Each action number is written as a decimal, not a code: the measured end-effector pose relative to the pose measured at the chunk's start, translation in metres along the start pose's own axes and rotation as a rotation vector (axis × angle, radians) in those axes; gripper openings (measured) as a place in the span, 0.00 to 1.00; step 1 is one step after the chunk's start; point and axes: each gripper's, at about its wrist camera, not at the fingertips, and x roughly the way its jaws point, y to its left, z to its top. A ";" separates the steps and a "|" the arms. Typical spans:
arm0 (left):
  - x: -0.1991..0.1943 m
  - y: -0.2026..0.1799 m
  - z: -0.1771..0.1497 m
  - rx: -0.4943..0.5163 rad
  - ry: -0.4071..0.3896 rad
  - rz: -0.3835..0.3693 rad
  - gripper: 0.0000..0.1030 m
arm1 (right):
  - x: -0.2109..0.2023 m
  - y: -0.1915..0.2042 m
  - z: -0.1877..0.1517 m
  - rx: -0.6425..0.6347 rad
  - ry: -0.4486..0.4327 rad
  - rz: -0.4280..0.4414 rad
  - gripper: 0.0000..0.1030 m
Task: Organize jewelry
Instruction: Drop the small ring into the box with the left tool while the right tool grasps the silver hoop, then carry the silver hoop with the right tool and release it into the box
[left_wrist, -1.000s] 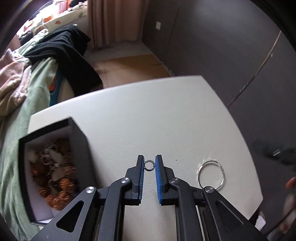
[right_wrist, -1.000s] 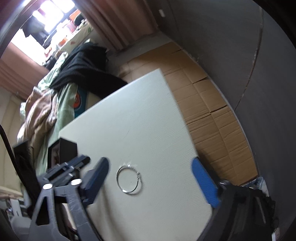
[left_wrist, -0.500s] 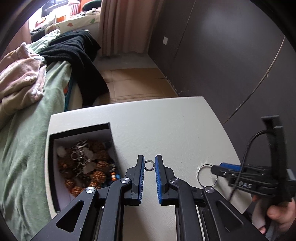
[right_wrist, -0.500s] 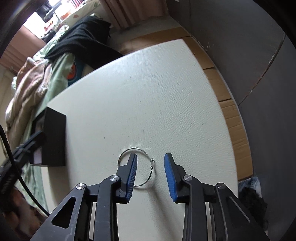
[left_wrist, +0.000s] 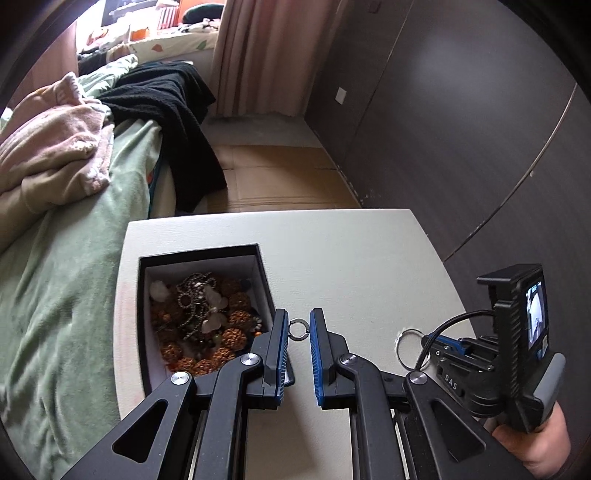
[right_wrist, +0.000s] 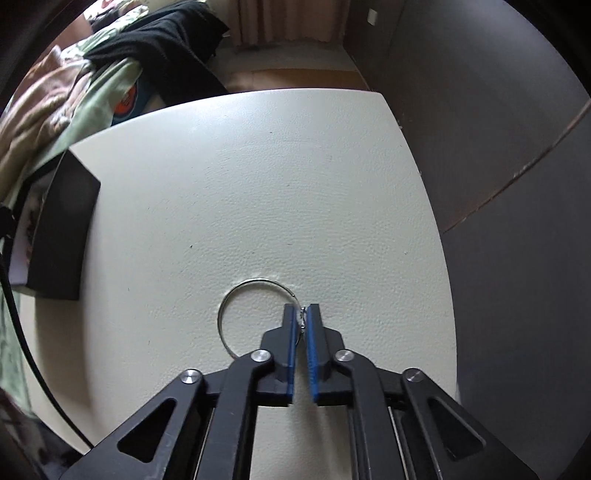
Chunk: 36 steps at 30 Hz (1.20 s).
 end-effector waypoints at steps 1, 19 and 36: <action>-0.002 0.002 0.000 -0.004 -0.003 0.001 0.12 | -0.001 0.001 0.000 -0.002 -0.002 -0.006 0.05; -0.011 0.063 0.009 -0.179 -0.011 0.014 0.13 | -0.037 -0.003 0.011 0.151 -0.122 0.417 0.04; -0.022 0.107 0.021 -0.284 -0.043 0.026 0.66 | -0.053 0.060 0.034 0.137 -0.210 0.631 0.05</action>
